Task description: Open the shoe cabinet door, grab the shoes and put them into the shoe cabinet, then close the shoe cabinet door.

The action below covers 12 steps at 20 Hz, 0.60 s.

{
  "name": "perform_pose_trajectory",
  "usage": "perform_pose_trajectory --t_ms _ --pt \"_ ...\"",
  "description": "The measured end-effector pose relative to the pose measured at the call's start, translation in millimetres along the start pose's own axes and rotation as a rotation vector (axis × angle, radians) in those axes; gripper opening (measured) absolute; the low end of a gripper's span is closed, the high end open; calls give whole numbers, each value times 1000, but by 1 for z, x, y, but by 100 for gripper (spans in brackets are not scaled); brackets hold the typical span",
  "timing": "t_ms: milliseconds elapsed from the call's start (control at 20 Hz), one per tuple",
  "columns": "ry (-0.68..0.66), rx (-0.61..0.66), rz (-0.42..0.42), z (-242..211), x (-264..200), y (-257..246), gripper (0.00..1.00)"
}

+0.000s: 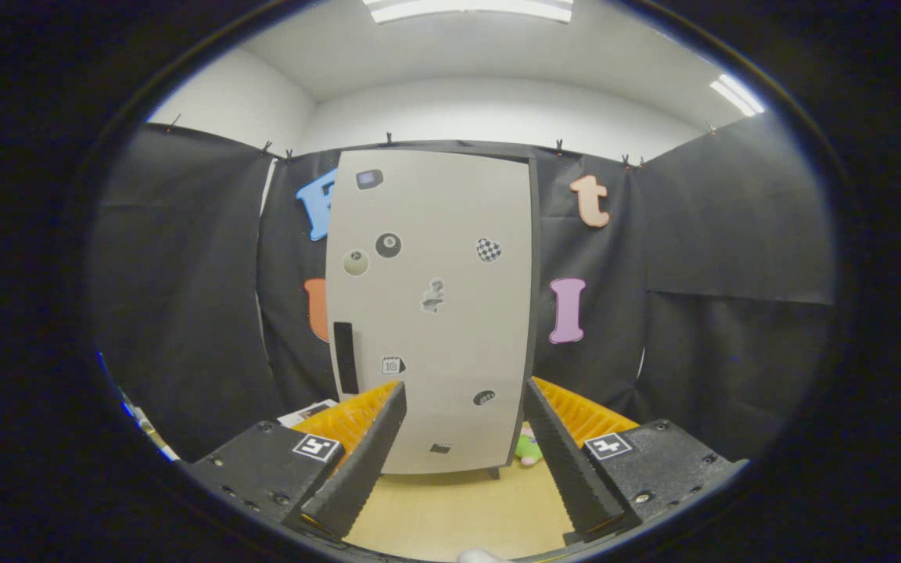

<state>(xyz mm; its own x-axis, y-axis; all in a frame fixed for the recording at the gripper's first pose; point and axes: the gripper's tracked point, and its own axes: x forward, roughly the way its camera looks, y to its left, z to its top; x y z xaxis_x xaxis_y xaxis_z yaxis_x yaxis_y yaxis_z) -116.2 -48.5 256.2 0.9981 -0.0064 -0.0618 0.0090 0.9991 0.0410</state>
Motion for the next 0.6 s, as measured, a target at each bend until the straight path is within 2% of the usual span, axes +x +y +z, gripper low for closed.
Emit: perform_pose_trajectory --t_ms 600 --pt "7 3 11 -1 8 1 99"
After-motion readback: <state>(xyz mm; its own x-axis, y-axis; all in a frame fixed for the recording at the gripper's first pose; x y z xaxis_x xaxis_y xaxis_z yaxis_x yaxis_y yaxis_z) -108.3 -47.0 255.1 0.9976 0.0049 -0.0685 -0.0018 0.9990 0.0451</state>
